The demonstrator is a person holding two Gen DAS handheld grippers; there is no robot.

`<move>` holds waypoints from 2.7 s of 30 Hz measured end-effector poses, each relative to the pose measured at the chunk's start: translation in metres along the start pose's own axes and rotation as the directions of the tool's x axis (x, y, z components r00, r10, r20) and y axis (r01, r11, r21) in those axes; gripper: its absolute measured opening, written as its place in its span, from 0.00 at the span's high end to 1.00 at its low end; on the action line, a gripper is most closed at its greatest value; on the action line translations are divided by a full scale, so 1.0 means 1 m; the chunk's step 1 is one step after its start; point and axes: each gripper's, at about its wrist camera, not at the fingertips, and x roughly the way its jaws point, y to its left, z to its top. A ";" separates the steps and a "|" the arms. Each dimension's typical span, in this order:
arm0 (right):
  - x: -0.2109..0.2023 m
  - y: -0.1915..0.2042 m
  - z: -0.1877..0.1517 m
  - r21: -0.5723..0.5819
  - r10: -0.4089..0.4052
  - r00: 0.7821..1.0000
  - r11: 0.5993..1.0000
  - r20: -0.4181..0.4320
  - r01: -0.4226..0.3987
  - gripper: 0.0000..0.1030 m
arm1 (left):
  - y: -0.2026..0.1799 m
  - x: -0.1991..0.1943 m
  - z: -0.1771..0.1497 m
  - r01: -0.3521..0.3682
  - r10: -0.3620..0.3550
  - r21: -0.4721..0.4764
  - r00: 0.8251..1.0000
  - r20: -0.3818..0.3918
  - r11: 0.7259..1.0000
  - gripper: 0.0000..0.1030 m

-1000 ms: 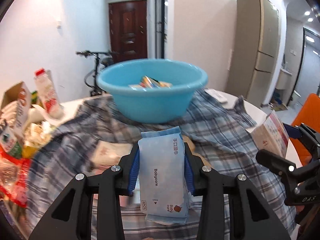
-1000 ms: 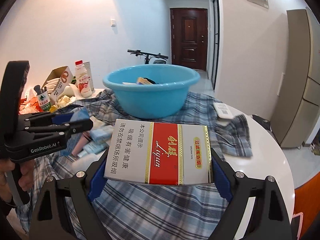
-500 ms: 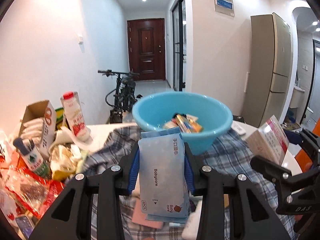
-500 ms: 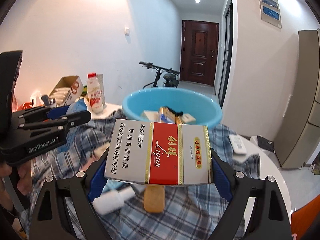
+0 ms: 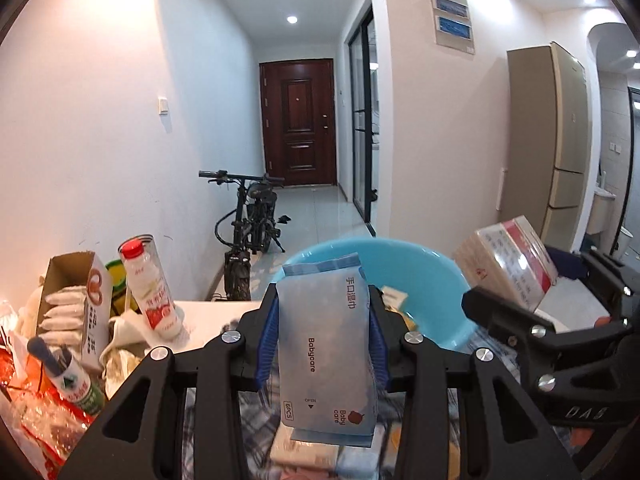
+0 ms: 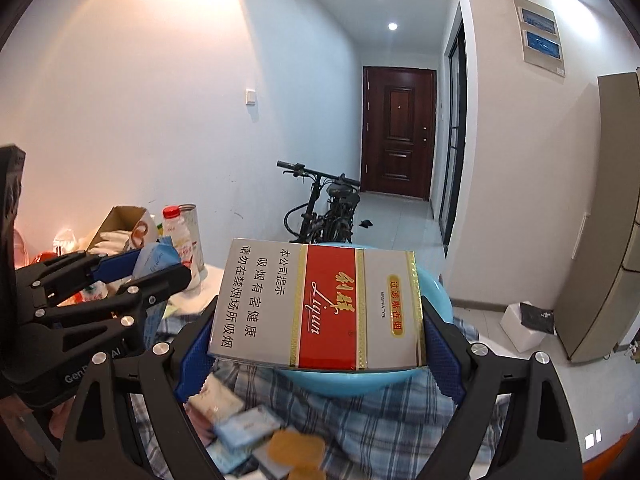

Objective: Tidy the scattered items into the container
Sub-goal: 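Carry the Liqun carton with the right gripper while the left lifts the Babycare wipes toward the basin, then open the right gripper over the basin while the left releases the Babycare wipes into it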

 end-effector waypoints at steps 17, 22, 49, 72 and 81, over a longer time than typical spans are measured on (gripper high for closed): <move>0.096 -0.044 -0.019 0.094 -0.001 0.995 0.995 -0.099 0.011 0.12 | -0.011 0.078 0.005 0.001 -0.002 -0.017 0.998 -0.065 1.000 0.63; 0.102 -0.047 -0.024 0.097 0.007 0.994 0.995 -0.107 0.003 0.12 | -0.012 0.087 0.003 0.002 -0.003 -0.009 0.997 -0.076 1.000 0.63; 0.097 -0.078 -0.019 0.126 -0.044 0.988 0.990 -0.146 0.063 0.00 | -0.030 0.118 -0.017 0.033 -0.031 0.020 0.997 -0.076 0.999 0.63; 0.094 -0.076 -0.019 0.108 -0.071 0.987 0.990 -0.144 0.087 0.00 | -0.026 0.109 -0.012 -0.011 0.012 0.037 0.999 -0.034 0.999 0.00; 0.091 -0.073 -0.016 0.104 -0.069 0.989 0.991 -0.134 0.083 0.00 | -0.024 0.108 -0.010 -0.010 0.011 0.035 0.999 -0.036 0.999 0.00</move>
